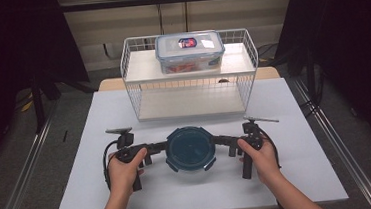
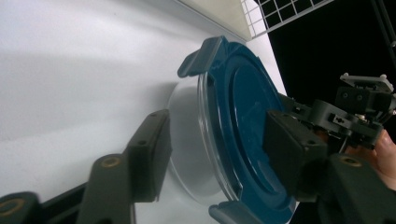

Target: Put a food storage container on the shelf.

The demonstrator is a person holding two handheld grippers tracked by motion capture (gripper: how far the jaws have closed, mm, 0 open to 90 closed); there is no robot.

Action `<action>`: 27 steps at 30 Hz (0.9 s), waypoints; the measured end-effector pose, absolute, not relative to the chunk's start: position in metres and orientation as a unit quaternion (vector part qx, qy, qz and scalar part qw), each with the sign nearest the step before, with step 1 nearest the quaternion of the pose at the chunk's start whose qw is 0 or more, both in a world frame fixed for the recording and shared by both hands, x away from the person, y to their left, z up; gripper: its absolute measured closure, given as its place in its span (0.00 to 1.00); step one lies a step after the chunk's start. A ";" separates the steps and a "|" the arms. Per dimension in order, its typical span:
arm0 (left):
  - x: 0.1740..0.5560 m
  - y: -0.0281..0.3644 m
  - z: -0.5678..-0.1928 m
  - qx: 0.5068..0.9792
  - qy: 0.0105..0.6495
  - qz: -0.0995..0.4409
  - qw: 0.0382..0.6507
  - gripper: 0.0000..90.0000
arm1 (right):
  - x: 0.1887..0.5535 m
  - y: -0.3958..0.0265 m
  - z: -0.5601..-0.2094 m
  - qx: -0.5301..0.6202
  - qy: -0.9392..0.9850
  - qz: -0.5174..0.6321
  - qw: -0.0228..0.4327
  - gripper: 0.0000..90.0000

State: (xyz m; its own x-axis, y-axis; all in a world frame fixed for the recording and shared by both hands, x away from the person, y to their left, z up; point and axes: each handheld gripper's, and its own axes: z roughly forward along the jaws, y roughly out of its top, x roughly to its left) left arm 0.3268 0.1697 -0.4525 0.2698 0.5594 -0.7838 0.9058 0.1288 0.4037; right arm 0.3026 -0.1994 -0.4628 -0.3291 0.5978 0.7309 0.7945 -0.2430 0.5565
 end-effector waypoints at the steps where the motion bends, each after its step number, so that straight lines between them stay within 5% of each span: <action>1: 0.327 0.170 -0.453 0.637 0.575 -0.182 0.479 0.50 | 0.303 -0.199 -0.464 -0.575 -0.607 -0.541 0.093 0.35; 11: 0.326 0.169 -0.457 0.638 0.579 -0.188 0.471 0.64 | 0.303 -0.197 -0.470 -0.587 -0.605 -0.522 0.130 0.57; 27: 0.327 0.162 -0.460 0.635 0.574 -0.210 0.472 0.76 | 0.301 -0.197 -0.470 -0.594 -0.601 -0.511 0.158 0.73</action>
